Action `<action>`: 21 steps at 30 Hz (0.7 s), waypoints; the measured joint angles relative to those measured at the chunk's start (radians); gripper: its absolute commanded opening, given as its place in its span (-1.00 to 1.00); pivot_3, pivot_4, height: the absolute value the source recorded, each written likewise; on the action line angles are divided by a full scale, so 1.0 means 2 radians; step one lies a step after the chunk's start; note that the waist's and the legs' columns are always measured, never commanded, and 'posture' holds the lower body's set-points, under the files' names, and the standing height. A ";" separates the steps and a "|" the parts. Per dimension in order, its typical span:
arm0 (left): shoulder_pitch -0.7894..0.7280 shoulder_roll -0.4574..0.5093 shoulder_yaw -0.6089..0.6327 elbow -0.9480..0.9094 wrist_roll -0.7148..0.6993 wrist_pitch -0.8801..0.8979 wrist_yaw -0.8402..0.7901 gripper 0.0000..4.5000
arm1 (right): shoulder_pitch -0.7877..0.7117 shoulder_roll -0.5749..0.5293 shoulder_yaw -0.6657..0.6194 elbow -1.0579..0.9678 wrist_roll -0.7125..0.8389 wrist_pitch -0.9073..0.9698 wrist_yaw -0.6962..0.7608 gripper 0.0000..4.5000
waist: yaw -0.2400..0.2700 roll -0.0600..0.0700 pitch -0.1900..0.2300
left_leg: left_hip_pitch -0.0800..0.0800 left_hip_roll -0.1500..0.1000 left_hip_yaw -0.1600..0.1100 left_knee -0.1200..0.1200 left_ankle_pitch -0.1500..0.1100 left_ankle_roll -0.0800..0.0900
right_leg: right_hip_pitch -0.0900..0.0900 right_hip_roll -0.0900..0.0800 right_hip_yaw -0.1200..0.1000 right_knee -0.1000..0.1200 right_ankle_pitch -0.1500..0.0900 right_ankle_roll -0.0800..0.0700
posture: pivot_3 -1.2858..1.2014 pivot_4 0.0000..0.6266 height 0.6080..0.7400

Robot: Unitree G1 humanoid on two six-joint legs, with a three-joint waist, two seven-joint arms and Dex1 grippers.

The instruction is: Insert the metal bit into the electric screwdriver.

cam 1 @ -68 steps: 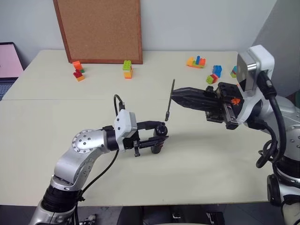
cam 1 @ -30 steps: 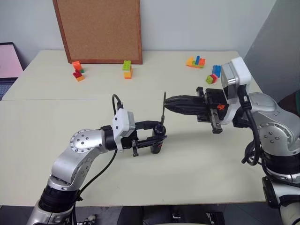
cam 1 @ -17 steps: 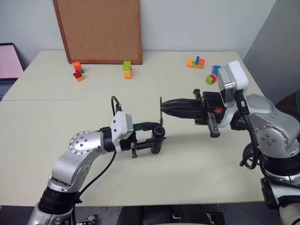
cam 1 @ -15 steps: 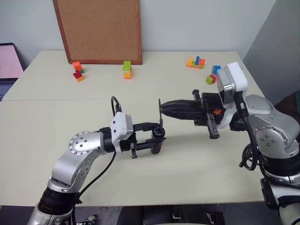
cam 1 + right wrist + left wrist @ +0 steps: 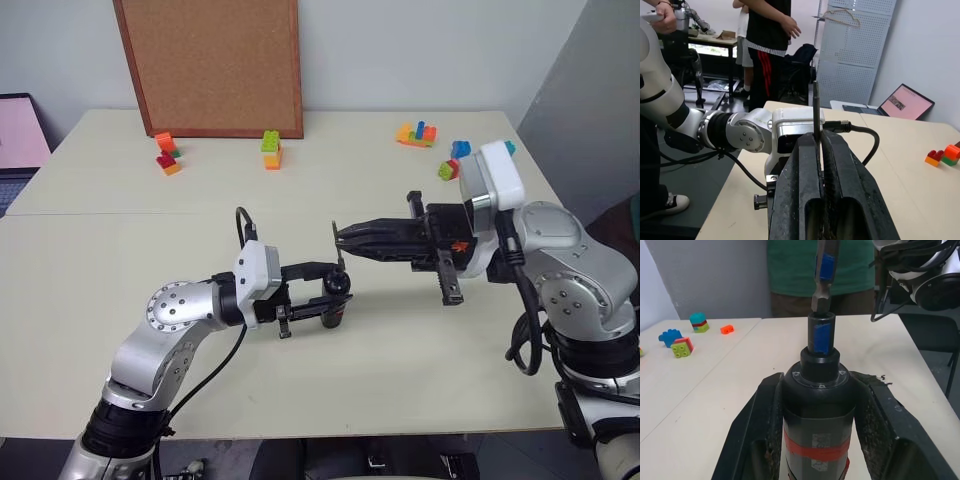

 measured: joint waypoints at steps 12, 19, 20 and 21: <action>0.000 0.002 0.000 0.001 0.002 0.000 0.000 -0.27 | -0.007 0.015 0.015 0.002 -0.020 -0.007 0.002 -1.00 | 0.000 0.000 0.000 | 0.003 0.000 0.000 -0.001 0.000 0.000 | 0.003 0.000 0.000 0.000 0.000 0.000 | 0.03 -0.52 1.00; -0.002 0.002 0.000 0.001 0.002 0.003 0.000 -0.27 | -0.008 0.018 0.018 0.002 -0.024 -0.008 0.002 -1.00 | -0.001 0.000 0.000 | 0.003 0.000 0.000 -0.001 0.000 0.000 | 0.003 0.000 0.000 0.000 0.000 0.000 | 0.03 -0.52 1.00; -0.003 0.002 0.000 0.001 0.002 0.005 0.000 -0.27 | -0.008 0.018 0.018 0.003 -0.024 -0.008 0.002 -1.00 | -0.001 0.000 0.000 | 0.003 0.000 0.000 -0.001 0.000 0.000 | 0.003 0.000 0.000 0.000 0.000 0.000 | 0.03 -0.52 1.00; -0.004 0.002 0.000 0.001 0.002 0.007 0.000 -0.27 | -0.008 0.018 0.018 0.003 -0.024 -0.008 0.002 -1.00 | -0.001 0.000 0.000 | 0.003 0.000 0.000 -0.001 0.000 0.000 | 0.003 0.000 0.000 0.000 0.000 0.000 | 0.03 -0.52 1.00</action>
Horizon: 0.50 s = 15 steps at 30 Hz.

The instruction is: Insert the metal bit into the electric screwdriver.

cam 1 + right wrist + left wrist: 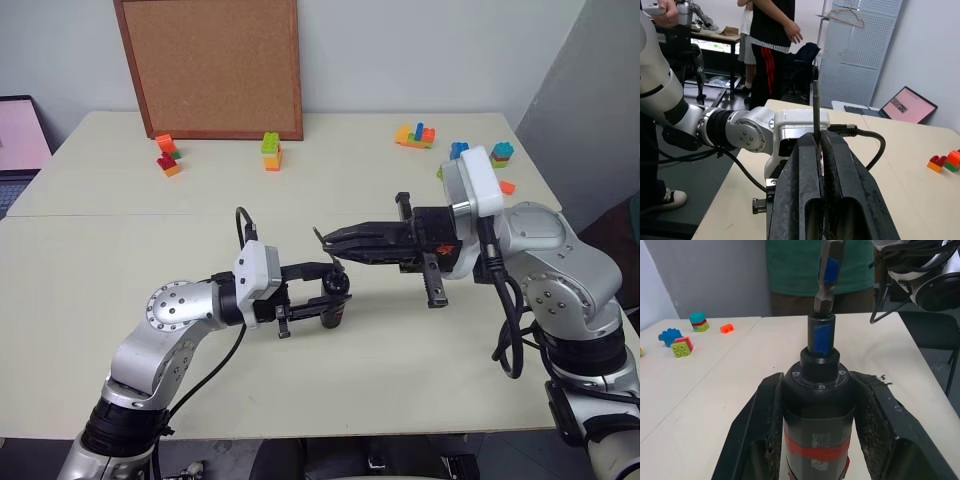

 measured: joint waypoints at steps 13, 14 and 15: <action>-0.006 0.010 0.003 -0.002 -0.008 0.015 0.000 -0.27 | -0.017 0.012 -0.031 0.018 0.022 0.011 -0.021 -1.00 | 0.000 0.000 0.000 | 0.000 0.000 0.000 0.000 0.000 0.000 | 0.000 0.000 0.000 0.000 0.000 0.000 | 0.03 -0.52 1.00; -0.006 0.010 0.003 -0.002 -0.009 0.015 0.000 -0.27 | -0.015 0.014 -0.031 0.019 0.023 0.011 -0.021 -1.00 | 0.000 0.000 0.000 | 0.000 0.000 0.000 0.000 0.000 0.000 | 0.000 0.000 0.000 0.000 0.000 0.000 | 0.03 -0.52 1.00; -0.006 0.010 0.003 -0.001 -0.009 0.015 0.001 -0.27 | -0.014 0.015 -0.031 0.019 0.024 0.011 -0.022 -1.00 | 0.000 0.000 0.000 | 0.000 0.000 0.000 0.000 0.000 0.000 | 0.000 0.000 0.000 0.000 0.000 0.000 | 0.03 -0.52 1.00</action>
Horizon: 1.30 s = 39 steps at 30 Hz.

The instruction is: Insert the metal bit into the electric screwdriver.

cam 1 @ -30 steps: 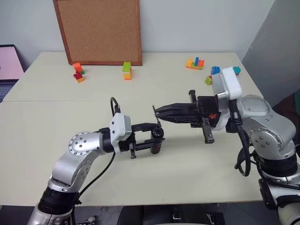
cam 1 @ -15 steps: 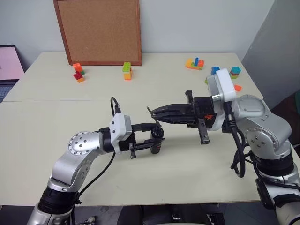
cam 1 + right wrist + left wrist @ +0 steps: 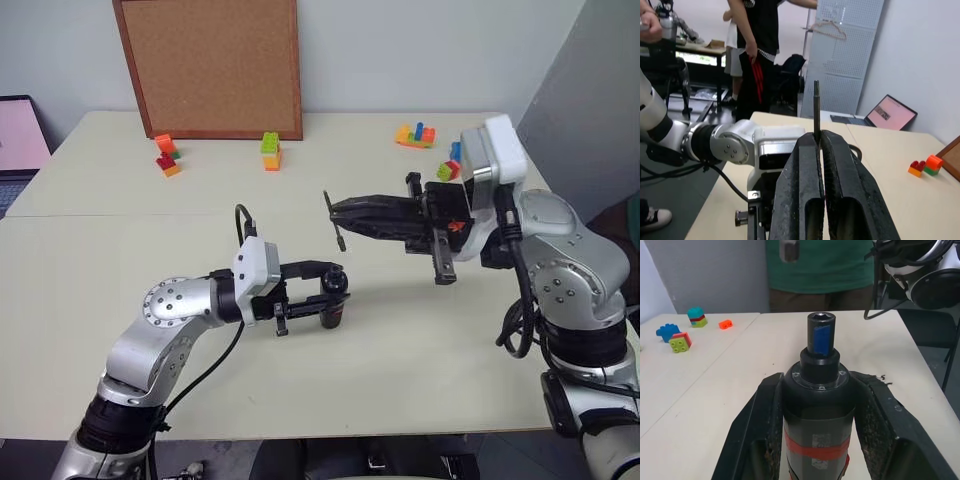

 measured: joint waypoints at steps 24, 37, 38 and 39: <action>-0.008 0.002 0.001 0.000 -0.008 0.019 0.009 -0.27 | 0.046 0.042 0.001 0.000 0.014 -0.008 -0.033 -1.00 | 0.000 0.000 0.000 | 0.000 0.000 0.000 0.000 0.000 0.000 | 0.000 0.000 0.000 0.000 0.000 0.000 | 0.03 -0.52 1.00; -0.008 0.004 0.001 -0.001 -0.008 0.020 0.009 -0.27 | 0.057 0.042 0.007 -0.005 0.002 -0.010 -0.032 -1.00 | 0.000 0.000 0.000 | 0.000 0.000 0.000 0.000 0.000 0.000 | 0.000 0.000 0.000 0.000 0.000 0.000 | 0.03 -0.52 1.00; -0.008 0.004 0.001 -0.001 -0.008 0.020 0.009 -0.27 | 0.057 0.042 0.008 -0.005 0.002 -0.010 -0.032 -1.00 | 0.000 0.000 0.000 | 0.000 0.000 0.000 0.000 0.000 0.000 | 0.000 0.000 0.000 0.000 0.000 0.000 | 0.03 -0.52 1.00; -0.008 0.004 0.001 -0.001 -0.008 0.020 0.009 -0.27 | 0.057 0.042 0.009 -0.005 0.002 -0.010 -0.032 -1.00 | 0.000 0.000 0.000 | 0.000 0.000 0.000 0.000 0.000 0.000 | 0.000 0.000 0.000 0.000 0.000 0.000 | 0.03 -0.52 1.00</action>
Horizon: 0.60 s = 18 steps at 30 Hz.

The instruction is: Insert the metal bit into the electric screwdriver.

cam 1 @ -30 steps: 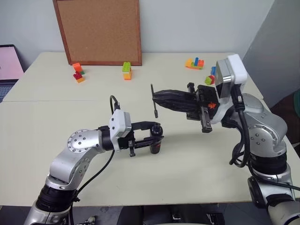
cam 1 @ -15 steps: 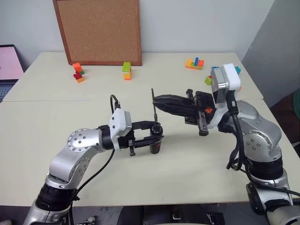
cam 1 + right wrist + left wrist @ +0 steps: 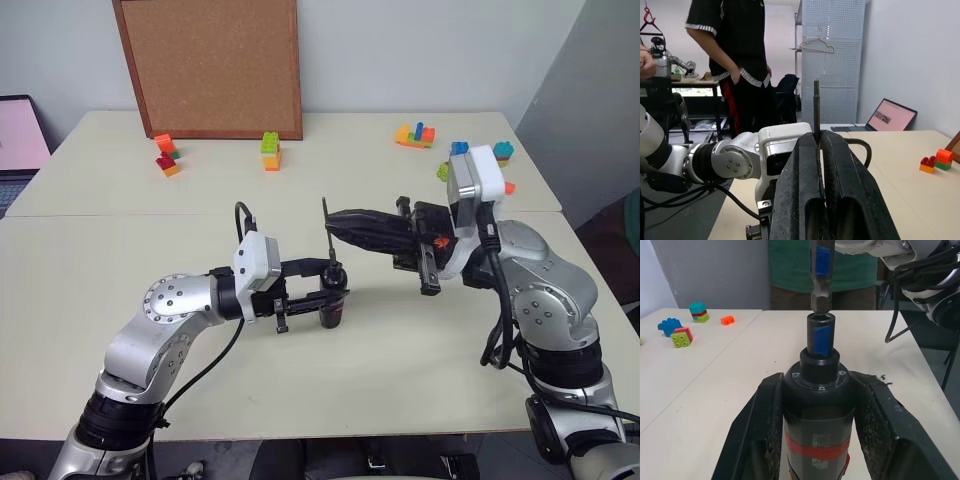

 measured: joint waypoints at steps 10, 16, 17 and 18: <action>0.000 0.000 0.000 0.000 -0.001 0.000 0.000 -0.27 | 0.008 -0.002 0.002 -0.009 0.001 0.000 0.002 -1.00 | 0.000 0.000 0.000 | 0.000 0.000 0.000 0.000 0.000 0.000 | 0.000 0.000 0.000 -0.001 0.000 0.000 | 0.03 -0.52 1.00; 0.003 0.000 0.000 0.000 -0.001 -0.004 -0.001 -0.27 | 0.012 -0.002 0.001 -0.013 0.001 -0.002 0.001 -1.00 | 0.000 0.000 0.000 | 0.000 0.000 0.000 0.000 0.000 0.000 | 0.000 0.000 0.000 -0.001 0.000 0.000 | 0.03 -0.52 1.00; 0.003 0.000 0.000 0.000 -0.001 -0.005 -0.001 -0.27 | 0.011 -0.002 0.001 -0.012 0.001 -0.002 0.000 -1.00 | 0.000 0.000 0.000 | 0.000 0.000 0.000 0.000 0.000 0.000 | 0.000 0.000 0.000 -0.001 0.000 0.000 | 0.03 -0.52 1.00; 0.004 0.000 0.001 0.000 -0.001 -0.006 -0.001 -0.27 | 0.010 0.000 0.001 -0.010 0.001 -0.002 -0.002 -1.00 | 0.000 0.000 0.000 | 0.000 0.000 0.000 -0.001 0.000 0.000 | 0.000 0.000 0.000 -0.001 0.000 0.000 | 0.03 -0.52 1.00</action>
